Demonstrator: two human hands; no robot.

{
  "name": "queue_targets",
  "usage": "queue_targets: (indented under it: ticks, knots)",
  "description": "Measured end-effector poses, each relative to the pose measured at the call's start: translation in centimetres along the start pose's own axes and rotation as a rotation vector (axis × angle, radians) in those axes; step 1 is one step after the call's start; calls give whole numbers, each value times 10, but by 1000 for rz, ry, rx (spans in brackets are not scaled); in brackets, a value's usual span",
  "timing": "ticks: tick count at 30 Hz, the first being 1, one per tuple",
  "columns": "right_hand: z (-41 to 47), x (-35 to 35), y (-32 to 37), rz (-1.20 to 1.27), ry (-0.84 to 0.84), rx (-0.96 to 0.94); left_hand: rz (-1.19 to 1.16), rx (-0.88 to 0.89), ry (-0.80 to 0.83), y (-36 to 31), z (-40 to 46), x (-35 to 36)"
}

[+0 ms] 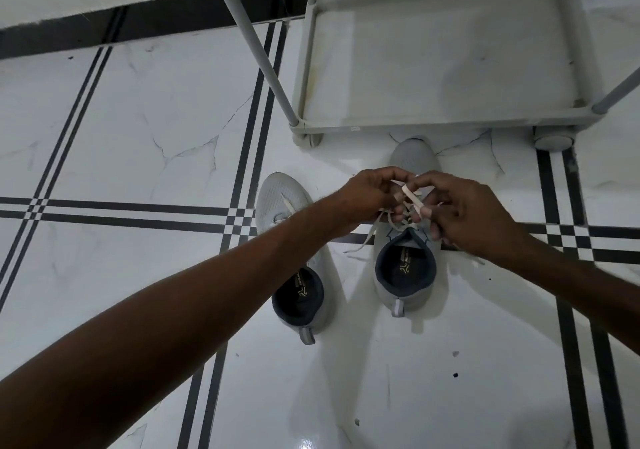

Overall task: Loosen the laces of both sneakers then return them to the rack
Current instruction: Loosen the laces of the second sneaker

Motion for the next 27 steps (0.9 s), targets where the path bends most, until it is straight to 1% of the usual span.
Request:
queue_targets:
  ticks: [3,5,6,10,12,14,17,20,23,25,27]
  knots:
    - [0,3,2,-113,8,-37,-11,-17,-64,4,1,-2]
    - [2,3,5,-138,-2,-58,-64,-43,-115,7,0,-4]
    - [3,3,6,-133,-9,-55,-98,-52,-115,10,1,-4]
    - [8,-3,0,0,-35,37,-269,-130,-41,20,1,2]
    - [10,-4,-2,49,-44,44,-354,-176,-4,22,-1,6]
    - [11,-3,-7,82,-48,57,-382,-192,55,20,-4,11]
    - [12,2,-13,124,-12,82,-315,-166,39,17,-7,14]
    - [15,7,-28,259,71,166,-288,-140,-5,17,-3,11]
    - [18,7,-39,307,142,189,-178,-75,31,10,-5,5]
    - [19,9,-43,316,167,197,25,10,73,1,-7,2]
    - [20,11,-46,328,187,213,359,124,93,-12,-8,0]
Point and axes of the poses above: each hand's wrist, its own z-axis towards the middle knuckle, its own x-axis out of the palm, y = z × x, the point moved 7 cm from there along z, towards the middle knuckle, and after that the axes turned 6 degrees about -z, right-handed, at the moved point
